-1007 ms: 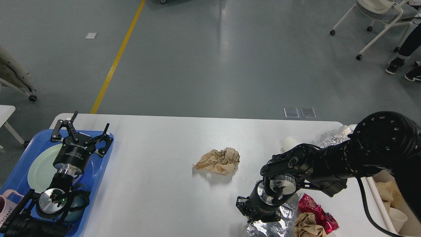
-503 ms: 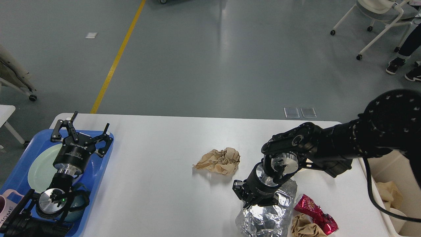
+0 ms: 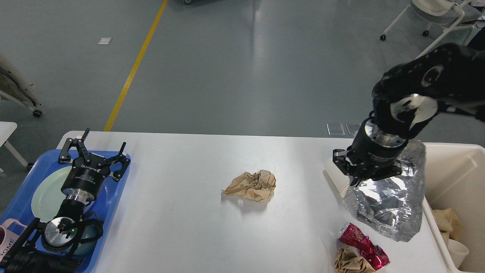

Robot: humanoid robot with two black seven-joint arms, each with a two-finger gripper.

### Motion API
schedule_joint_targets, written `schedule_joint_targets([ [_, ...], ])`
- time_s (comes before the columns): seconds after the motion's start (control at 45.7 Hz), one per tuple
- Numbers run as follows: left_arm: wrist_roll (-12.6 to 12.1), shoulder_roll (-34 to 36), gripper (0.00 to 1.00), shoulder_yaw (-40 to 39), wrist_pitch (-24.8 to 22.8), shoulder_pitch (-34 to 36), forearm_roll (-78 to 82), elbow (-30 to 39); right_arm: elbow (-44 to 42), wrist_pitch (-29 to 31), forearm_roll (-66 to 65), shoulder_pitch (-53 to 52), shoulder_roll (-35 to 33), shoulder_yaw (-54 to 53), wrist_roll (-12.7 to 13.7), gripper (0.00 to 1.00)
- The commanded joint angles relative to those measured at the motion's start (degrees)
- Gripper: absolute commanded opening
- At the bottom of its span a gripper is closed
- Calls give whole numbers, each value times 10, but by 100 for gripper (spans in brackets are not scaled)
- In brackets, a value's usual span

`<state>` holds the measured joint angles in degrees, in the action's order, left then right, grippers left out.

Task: Tidy desktop
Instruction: 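Lift the foil and carry it to the white bin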

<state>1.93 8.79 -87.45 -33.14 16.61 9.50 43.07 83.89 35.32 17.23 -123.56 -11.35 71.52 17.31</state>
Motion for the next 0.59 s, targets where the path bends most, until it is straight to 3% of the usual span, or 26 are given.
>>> schedule_joint_targets([
  [0.0,0,0,97,0,0,0,0,0,15,26,-20,-67,-11,101,-108,0],
  [0.088,0,0,97,0,0,0,0,0,27,29,-57,-78,-9,148,-158,0],
  [0.241,0,0,97,0,0,0,0,0,33,22,-68,-78,-10,201,-206,0],
  [0.394,0,0,97,0,0,0,0,0,28,19,-68,-77,-25,217,-207,0],
  [0.569,0,0,97,0,0,-1,0,0,-28,19,-103,-27,-110,224,-190,0],
])
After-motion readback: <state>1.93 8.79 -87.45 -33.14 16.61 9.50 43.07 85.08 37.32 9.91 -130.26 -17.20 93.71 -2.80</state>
